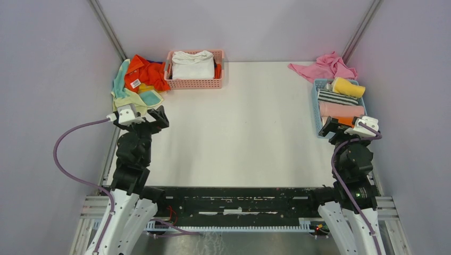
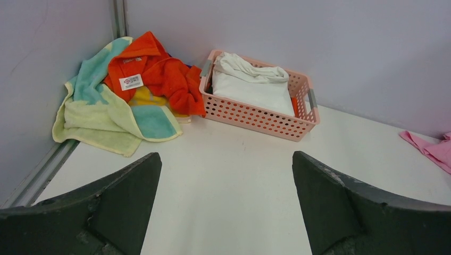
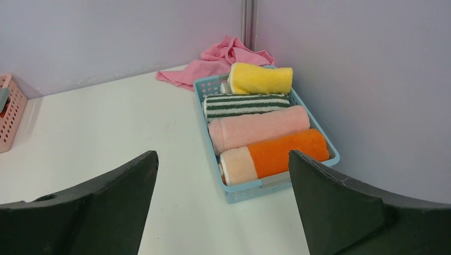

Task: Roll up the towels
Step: Pick up the towel at the center of the board.

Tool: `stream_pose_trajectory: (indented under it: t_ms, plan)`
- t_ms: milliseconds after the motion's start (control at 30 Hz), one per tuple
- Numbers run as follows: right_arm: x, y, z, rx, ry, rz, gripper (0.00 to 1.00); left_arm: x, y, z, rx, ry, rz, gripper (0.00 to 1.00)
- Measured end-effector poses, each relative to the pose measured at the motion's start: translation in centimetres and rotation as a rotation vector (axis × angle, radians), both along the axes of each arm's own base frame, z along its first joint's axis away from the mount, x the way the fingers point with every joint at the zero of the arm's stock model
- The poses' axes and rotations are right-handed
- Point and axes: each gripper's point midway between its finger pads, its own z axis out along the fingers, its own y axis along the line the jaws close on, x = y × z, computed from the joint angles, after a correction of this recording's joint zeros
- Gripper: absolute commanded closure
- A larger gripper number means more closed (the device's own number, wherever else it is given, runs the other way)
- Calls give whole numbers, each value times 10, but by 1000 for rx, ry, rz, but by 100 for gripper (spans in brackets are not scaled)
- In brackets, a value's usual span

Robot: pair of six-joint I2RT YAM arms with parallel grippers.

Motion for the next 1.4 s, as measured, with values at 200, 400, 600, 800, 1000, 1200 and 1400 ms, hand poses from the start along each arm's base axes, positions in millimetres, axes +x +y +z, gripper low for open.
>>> stream_pose_trajectory:
  t_ms: [200, 400, 600, 800, 1000, 1200, 1400]
  plan:
    - [0, 1, 0, 0, 0, 3, 0, 5, -1, -4, 4, 16, 2, 1]
    - [1, 3, 0, 2, 0, 13, 0, 11, -1, -12, 11, 48, 6, 1]
    - [2, 8, -1, 17, -3, 41, 0, 35, -2, -37, 18, 175, 35, 1]
    - [4, 17, -1, 26, -3, 86, 0, 90, 4, -73, -38, 351, 104, 1]
    - [3, 29, 1, 26, -12, 147, 0, 134, 52, -137, -182, 515, 256, 2]
    - [-2, 36, 5, 20, -35, 188, 0, 173, 115, -180, -333, 572, 413, 11]
    - [-1, 37, 1, 7, -24, 197, 0, 218, 156, -224, -385, 631, 493, 17]
